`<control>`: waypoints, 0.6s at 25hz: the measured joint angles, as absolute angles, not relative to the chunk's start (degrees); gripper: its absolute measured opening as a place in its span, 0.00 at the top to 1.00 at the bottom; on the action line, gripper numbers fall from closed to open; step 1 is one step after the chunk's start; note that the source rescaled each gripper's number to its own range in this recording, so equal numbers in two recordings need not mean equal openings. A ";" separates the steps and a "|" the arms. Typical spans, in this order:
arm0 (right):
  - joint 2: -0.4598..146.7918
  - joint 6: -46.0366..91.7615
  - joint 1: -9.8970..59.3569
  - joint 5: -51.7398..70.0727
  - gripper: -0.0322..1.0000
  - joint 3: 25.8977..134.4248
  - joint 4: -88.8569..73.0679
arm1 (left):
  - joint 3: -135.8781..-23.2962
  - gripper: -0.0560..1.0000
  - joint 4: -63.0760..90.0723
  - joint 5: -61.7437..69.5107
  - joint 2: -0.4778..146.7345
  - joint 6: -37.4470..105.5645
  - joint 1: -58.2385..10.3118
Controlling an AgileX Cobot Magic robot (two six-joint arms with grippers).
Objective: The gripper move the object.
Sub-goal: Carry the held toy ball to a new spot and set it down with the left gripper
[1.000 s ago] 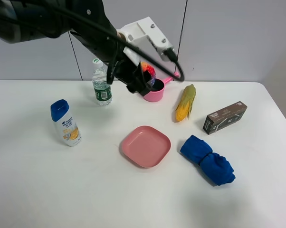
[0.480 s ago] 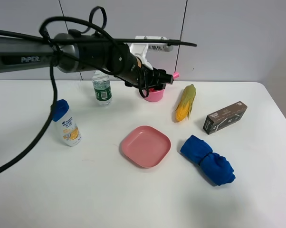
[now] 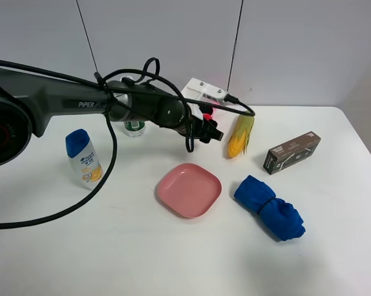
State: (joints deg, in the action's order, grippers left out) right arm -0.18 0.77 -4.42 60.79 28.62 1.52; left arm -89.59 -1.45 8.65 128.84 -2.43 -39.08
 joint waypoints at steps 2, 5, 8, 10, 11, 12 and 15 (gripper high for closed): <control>-0.18 0.77 -4.42 60.79 0.00 28.62 1.52 | -89.59 0.90 -1.45 8.32 129.46 -0.66 -39.08; -0.18 0.77 -4.42 60.79 0.00 28.62 1.52 | -89.59 0.90 -1.45 7.63 130.59 0.00 -39.08; -0.18 0.77 -4.42 60.79 0.00 28.62 1.52 | -89.59 0.90 -1.45 7.24 131.89 0.39 -39.08; -0.18 0.77 -4.42 60.79 0.00 28.62 1.52 | -89.59 0.90 -1.40 7.18 132.78 0.39 -39.08; -0.18 0.77 -4.42 60.79 0.00 28.62 1.52 | -89.60 0.90 -1.35 7.18 133.12 0.43 -39.08; -0.18 0.77 -4.42 60.79 0.00 28.62 1.52 | -89.60 0.90 -1.29 7.12 133.42 0.43 -39.08; -0.18 0.77 -4.42 60.79 0.00 28.62 1.52 | -89.60 0.90 -1.23 7.12 134.14 0.43 -39.08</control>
